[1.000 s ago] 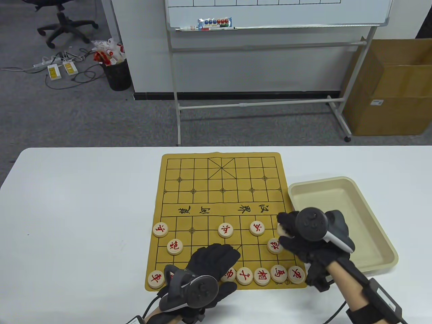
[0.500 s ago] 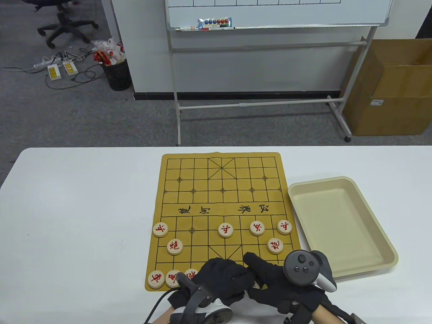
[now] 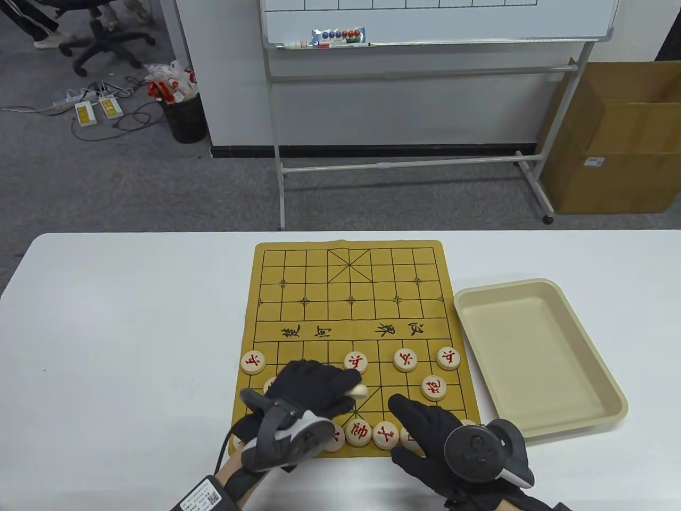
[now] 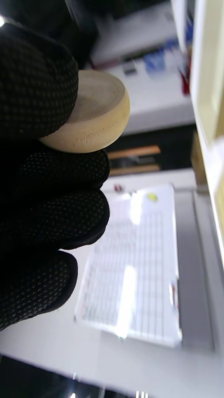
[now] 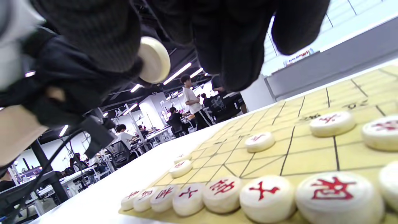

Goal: Set up Chinese chess pieces

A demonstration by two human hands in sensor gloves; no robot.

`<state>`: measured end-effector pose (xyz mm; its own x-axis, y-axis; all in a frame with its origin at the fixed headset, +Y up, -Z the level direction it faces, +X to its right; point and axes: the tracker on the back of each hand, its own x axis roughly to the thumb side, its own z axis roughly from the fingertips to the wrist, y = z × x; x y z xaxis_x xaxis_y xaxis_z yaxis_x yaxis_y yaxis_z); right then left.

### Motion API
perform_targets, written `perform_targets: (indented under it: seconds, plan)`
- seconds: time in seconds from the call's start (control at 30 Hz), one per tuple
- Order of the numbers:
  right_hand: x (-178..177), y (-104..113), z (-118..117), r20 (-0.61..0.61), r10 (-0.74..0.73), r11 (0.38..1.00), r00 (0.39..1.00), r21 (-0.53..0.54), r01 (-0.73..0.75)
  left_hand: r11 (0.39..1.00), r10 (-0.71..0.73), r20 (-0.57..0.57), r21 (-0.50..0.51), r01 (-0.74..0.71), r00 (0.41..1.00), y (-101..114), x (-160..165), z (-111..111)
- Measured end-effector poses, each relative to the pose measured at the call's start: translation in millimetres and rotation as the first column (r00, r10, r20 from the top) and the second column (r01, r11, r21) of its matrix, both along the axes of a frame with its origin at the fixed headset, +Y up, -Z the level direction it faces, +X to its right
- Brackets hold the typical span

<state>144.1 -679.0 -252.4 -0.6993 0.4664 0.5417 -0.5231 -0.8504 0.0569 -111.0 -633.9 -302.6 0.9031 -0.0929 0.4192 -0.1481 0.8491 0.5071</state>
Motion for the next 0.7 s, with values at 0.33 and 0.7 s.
perform_targets:
  seconds: [0.33,0.7]
  plan:
    - [-1,-1,4,0.004,0.017,0.999,1.000,0.050,-0.018,0.900,-0.372,-0.260,-0.334,0.279,0.891,-64,-12,-102]
    - [-3,-4,4,0.003,0.050,0.998,0.999,0.039,-0.050,0.833,-0.498,-0.236,-0.398,0.384,0.835,-103,3,-120]
